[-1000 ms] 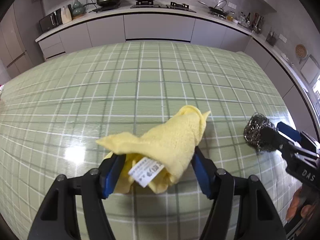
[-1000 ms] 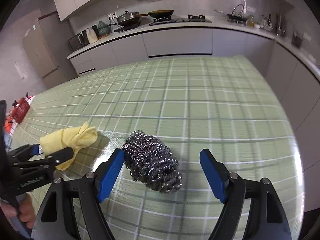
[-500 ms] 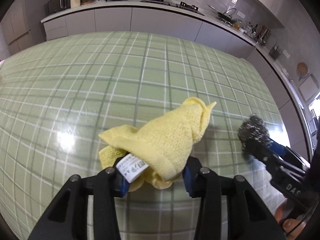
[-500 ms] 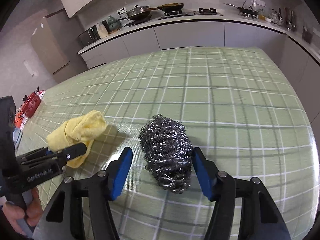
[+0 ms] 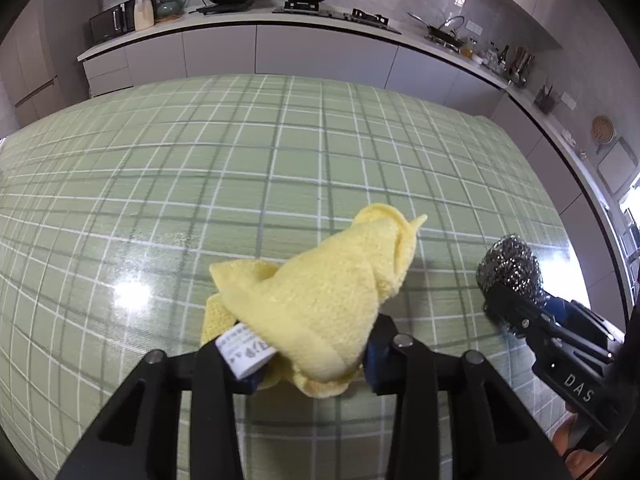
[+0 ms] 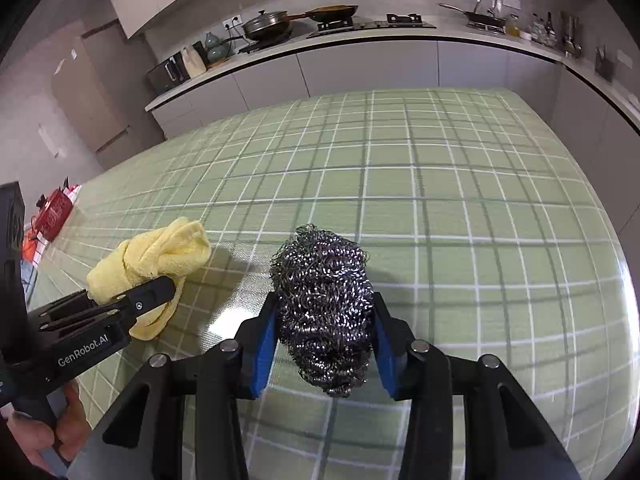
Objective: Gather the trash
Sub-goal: 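Lift the cloth and steel wool and carry them over the black bucket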
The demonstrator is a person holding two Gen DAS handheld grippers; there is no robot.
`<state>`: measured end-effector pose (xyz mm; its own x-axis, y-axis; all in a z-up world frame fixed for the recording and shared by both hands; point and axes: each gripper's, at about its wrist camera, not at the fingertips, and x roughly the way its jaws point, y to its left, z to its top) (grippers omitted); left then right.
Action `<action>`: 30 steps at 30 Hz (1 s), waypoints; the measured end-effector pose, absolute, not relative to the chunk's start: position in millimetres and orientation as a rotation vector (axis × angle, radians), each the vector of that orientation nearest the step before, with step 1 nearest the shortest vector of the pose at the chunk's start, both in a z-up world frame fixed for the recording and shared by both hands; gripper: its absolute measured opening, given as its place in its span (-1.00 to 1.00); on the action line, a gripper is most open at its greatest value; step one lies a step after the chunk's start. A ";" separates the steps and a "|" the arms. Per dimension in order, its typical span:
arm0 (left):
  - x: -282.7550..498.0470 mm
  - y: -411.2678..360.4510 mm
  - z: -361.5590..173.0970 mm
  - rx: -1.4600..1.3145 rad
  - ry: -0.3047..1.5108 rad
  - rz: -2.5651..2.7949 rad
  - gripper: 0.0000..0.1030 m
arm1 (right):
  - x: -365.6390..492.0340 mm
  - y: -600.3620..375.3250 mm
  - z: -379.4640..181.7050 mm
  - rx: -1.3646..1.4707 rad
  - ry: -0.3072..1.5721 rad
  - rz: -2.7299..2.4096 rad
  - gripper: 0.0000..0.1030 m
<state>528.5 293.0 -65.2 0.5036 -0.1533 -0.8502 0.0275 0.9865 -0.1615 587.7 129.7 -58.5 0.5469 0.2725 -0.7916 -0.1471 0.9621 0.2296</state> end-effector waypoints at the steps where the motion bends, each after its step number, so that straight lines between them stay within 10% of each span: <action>1: 528.3 291.4 -63.2 -0.135 1.036 -0.109 -0.26 | 584.7 127.9 -57.4 0.154 0.958 0.249 -0.13; 30: 370.0 240.6 -21.1 -0.127 0.978 -0.012 -0.26 | 426.8 75.6 -12.1 0.197 0.911 0.405 -0.13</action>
